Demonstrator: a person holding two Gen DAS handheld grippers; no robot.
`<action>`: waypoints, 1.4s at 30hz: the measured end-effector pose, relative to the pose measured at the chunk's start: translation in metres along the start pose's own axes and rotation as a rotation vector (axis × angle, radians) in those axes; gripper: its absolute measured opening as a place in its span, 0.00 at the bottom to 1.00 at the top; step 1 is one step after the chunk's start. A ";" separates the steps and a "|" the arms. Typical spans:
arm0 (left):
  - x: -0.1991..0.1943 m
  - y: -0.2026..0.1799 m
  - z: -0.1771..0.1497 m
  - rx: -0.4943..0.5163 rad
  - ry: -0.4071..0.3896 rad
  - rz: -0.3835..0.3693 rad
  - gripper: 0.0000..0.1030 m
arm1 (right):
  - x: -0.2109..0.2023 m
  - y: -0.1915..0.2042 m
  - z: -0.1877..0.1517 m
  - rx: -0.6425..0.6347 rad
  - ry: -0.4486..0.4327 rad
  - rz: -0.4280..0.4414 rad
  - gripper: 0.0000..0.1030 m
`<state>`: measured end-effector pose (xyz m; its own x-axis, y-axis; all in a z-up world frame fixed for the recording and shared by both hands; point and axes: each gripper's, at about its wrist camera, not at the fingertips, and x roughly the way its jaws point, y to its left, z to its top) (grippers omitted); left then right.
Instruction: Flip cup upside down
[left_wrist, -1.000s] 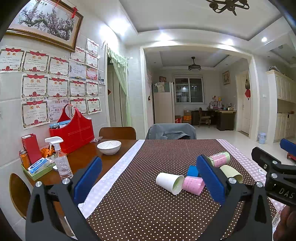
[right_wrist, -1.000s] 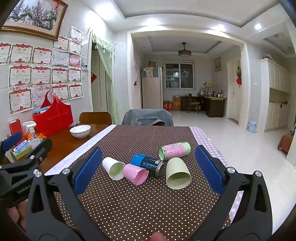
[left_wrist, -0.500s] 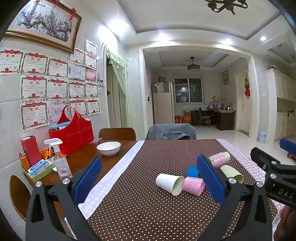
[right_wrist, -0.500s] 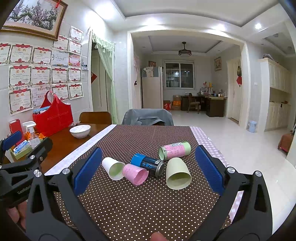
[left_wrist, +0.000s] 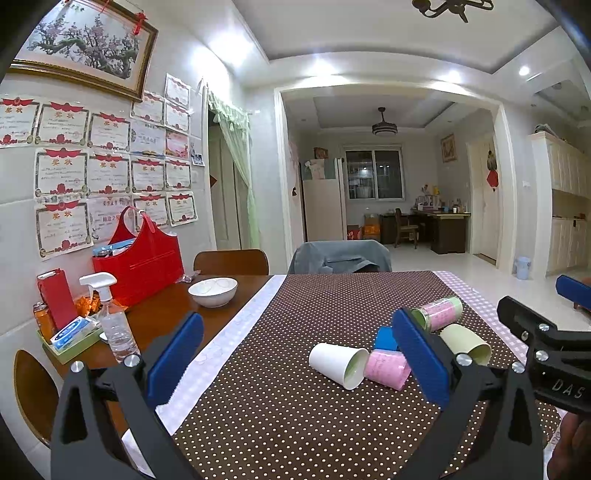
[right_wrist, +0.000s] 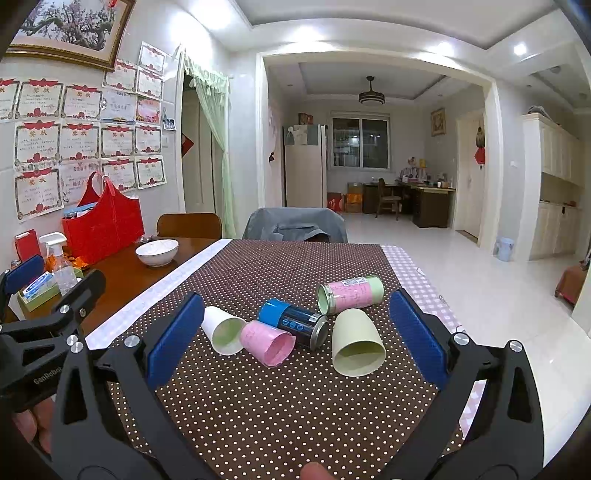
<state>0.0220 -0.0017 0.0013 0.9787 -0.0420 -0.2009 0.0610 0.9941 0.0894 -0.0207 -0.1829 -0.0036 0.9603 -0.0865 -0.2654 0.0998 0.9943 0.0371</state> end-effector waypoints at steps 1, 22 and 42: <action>0.002 -0.001 0.000 0.001 0.002 -0.002 0.97 | 0.003 -0.001 0.000 0.000 0.006 0.001 0.95; 0.135 -0.076 -0.005 0.223 0.220 -0.198 0.96 | 0.116 -0.087 -0.022 0.090 0.265 -0.060 0.95; 0.327 -0.223 0.003 0.559 0.530 -0.515 0.96 | 0.222 -0.155 -0.017 0.127 0.456 -0.134 0.95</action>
<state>0.3289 -0.2374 -0.0810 0.5957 -0.2768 -0.7540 0.6838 0.6672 0.2953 0.1727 -0.3553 -0.0844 0.7279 -0.1488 -0.6693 0.2728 0.9584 0.0836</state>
